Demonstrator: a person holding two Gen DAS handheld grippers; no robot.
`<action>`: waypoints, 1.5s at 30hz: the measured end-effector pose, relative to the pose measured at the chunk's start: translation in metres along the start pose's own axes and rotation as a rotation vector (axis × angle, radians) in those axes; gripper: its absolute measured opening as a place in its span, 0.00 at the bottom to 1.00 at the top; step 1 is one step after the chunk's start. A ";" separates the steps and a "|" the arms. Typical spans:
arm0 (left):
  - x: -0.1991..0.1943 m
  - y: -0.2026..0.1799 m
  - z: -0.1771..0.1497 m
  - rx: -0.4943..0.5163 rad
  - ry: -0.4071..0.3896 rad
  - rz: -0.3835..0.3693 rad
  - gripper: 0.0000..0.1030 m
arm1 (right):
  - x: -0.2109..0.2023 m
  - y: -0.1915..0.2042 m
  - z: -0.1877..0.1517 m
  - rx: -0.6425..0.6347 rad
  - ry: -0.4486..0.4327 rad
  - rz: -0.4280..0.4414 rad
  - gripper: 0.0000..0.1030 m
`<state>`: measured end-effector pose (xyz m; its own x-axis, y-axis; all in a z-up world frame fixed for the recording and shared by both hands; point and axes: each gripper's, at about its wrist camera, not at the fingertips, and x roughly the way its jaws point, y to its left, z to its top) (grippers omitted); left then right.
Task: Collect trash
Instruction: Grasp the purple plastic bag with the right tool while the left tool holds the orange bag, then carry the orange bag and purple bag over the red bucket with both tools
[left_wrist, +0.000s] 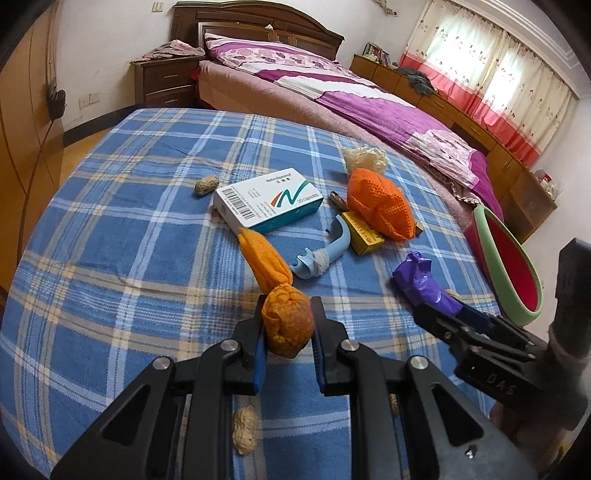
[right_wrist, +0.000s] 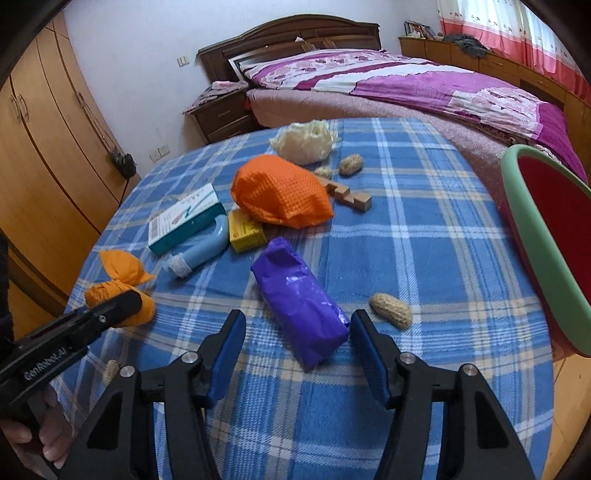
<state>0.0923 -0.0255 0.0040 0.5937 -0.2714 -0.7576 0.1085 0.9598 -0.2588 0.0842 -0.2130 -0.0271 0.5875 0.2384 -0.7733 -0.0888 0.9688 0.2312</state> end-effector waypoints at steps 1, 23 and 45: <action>0.000 0.000 0.000 0.000 0.002 0.000 0.19 | 0.000 0.001 -0.001 -0.010 -0.003 -0.010 0.59; -0.018 -0.007 0.003 0.004 -0.029 -0.015 0.19 | -0.025 -0.002 -0.011 0.010 -0.036 0.013 0.19; -0.052 -0.059 0.014 0.081 -0.066 -0.110 0.19 | -0.120 -0.029 -0.007 0.095 -0.241 0.053 0.18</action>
<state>0.0665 -0.0673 0.0668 0.6257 -0.3724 -0.6854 0.2383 0.9279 -0.2866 0.0109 -0.2692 0.0554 0.7596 0.2546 -0.5985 -0.0550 0.9421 0.3309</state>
